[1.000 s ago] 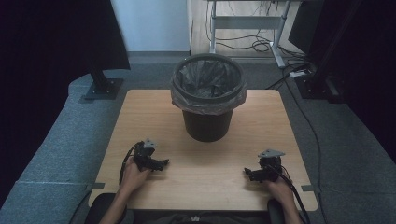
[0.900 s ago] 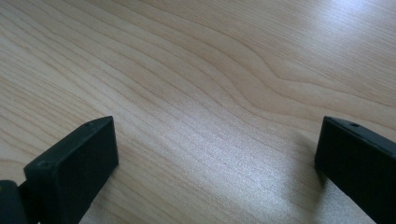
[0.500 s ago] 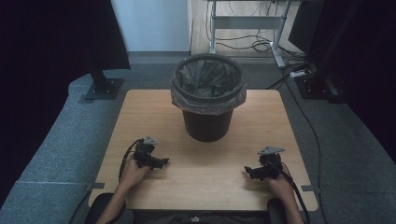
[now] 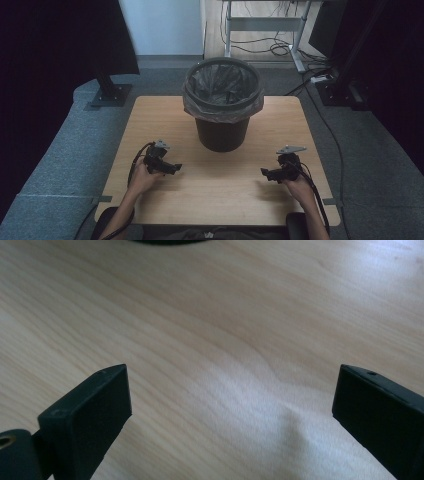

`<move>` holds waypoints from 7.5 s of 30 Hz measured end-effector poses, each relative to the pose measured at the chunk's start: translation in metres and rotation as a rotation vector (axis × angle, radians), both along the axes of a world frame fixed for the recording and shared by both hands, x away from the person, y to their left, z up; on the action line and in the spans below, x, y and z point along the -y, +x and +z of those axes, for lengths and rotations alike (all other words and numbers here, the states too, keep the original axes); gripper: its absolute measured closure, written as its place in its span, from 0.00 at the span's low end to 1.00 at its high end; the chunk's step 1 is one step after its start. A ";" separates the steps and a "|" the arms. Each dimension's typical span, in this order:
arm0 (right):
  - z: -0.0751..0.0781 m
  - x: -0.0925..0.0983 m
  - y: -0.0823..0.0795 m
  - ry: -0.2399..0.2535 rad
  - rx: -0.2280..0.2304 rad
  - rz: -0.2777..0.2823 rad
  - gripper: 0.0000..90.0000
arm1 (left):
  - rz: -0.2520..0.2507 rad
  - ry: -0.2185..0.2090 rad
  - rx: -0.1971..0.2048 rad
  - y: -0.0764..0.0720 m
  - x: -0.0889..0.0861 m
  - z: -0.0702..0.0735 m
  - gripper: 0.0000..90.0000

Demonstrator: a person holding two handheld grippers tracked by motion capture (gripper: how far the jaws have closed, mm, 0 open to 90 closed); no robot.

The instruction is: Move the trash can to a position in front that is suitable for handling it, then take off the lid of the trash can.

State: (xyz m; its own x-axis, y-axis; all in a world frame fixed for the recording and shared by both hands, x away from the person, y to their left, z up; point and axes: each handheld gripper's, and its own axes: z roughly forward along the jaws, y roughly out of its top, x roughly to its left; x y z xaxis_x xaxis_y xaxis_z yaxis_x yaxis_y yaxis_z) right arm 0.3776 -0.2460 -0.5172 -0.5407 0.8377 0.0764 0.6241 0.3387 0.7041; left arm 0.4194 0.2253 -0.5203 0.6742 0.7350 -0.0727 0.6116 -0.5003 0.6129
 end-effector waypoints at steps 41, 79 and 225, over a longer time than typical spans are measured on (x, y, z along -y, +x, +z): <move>0.049 -0.030 0.121 0.030 0.057 -0.046 0.00 | 0.018 -0.054 0.082 0.105 0.020 0.060 0.00; 0.060 -0.025 0.176 0.048 0.069 -0.118 0.05 | 0.066 -0.215 0.126 0.158 0.029 0.056 0.06; -0.040 0.029 -0.016 -0.056 0.045 -0.154 0.00 | 0.015 0.039 -0.015 -0.017 -0.057 -0.011 0.01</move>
State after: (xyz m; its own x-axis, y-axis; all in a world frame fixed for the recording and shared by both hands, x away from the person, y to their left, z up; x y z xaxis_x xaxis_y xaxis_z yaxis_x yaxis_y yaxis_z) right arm 0.3616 -0.2749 -0.5575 -0.4075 0.9132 0.0060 0.6401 0.2810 0.7151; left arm 0.4022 0.2822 -0.5318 0.6622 0.7474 -0.0541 0.6283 -0.5143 0.5837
